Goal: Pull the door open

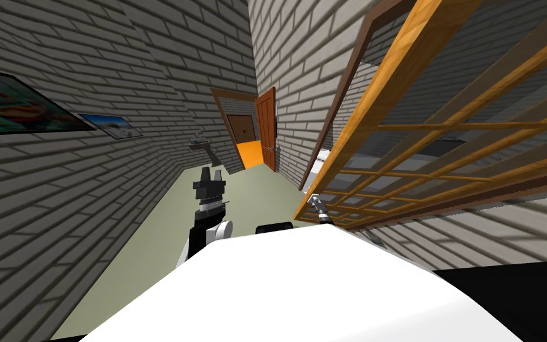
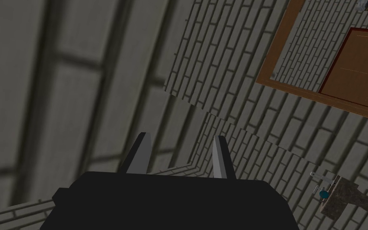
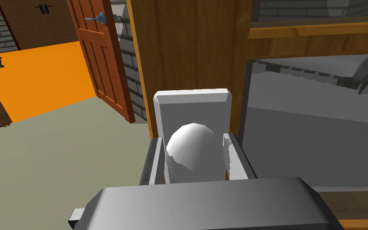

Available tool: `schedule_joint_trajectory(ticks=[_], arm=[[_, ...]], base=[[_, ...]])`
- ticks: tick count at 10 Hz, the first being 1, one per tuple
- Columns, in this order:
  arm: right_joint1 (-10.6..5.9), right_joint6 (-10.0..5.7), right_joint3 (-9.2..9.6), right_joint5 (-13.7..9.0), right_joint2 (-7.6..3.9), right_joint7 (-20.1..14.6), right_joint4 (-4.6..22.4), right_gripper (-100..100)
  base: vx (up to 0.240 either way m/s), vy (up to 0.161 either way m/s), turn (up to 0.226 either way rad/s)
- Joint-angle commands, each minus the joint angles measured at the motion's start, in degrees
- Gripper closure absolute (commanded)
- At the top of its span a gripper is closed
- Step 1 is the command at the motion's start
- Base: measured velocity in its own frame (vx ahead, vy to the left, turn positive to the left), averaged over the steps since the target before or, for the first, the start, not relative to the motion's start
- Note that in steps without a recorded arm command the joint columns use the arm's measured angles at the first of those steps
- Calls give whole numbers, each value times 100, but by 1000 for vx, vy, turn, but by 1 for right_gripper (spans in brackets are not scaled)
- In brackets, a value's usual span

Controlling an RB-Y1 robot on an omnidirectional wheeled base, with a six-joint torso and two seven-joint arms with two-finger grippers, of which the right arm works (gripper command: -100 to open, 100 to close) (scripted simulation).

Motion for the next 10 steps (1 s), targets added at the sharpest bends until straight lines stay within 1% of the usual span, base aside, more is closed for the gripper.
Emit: schedule_joint_trajectory(ticks=[1,4,5,6,7,8,9,10], arm=[[80,-45,109,66,-65,-77,-70,100],[166,-141,284,174,-157,-199,-139,100],[129,-119,250,155,-140,-173,-114,100],[184,-240,340,227,-203,-280,-73,100],[199,-276,363,247,-223,-310,-65,100],[234,-356,414,290,-269,-375,-46,100],[252,-399,442,314,-293,-411,-36,100],[290,-488,499,362,-344,-484,-15,100]], base=[[-206,-29,53],[-183,-21,36],[-88,1,11],[-124,-12,92],[-141,-20,73],[-142,-29,64],[-161,-52,71],[-192,-55,97]])
